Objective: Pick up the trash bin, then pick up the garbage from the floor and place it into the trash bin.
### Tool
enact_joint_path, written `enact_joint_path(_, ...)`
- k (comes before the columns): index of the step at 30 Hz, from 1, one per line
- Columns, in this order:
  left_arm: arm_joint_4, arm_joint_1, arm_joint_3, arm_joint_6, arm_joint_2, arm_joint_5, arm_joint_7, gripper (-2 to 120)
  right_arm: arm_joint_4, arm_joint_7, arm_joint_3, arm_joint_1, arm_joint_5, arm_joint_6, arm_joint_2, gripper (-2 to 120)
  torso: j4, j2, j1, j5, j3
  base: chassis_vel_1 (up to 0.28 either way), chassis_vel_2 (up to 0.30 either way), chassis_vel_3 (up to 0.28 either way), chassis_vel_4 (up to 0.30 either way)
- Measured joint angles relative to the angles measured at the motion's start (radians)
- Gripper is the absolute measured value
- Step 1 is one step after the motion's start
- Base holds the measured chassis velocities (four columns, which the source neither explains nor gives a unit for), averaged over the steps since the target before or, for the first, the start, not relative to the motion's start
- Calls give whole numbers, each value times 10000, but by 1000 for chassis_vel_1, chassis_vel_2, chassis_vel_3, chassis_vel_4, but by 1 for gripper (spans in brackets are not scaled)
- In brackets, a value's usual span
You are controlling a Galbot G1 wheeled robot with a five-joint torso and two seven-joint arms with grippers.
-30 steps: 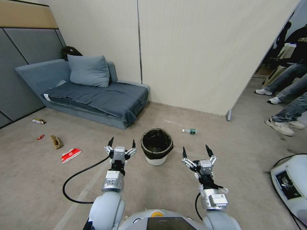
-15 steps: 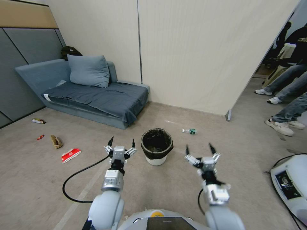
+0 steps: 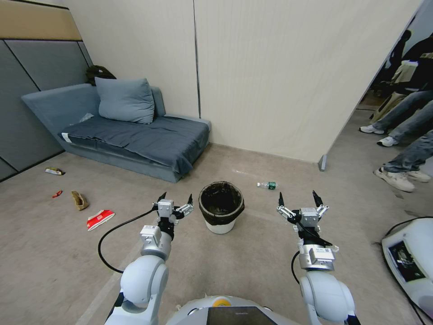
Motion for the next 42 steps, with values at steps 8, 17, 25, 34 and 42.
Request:
enact_joint_path(8,179,-283,183,315,385,-1469,85,100,-5,-16,-11,-12,15,9,0,100,-1,0,0,0,0,0,0,0,0)
enact_joint_path(17,1204,-1094,260,312,871,-2962,241,100,-6,-27,-10,-28,19,9,0,100,-1,0,0,0,0,0,0,0,0)
enact_joint_path(25,2223,-1928,473,123,884,-3248,269,100,-4,-26,-8,-111,11,35,0,100,1,0,0,0,0,0,0,0,0)
enact_joint_path(34,3546,-3416,775,150,946,-3608,107,100,33,0,14,-237,-34,130,0,100,-2,0,0,1,0,0,0,0,0)
enact_joint_path(42,4330,-4147,927,108,859,-3609,-11,100,-206,43,69,-358,-361,383,0,100,-1,0,1,2,0,0,0,0,0)
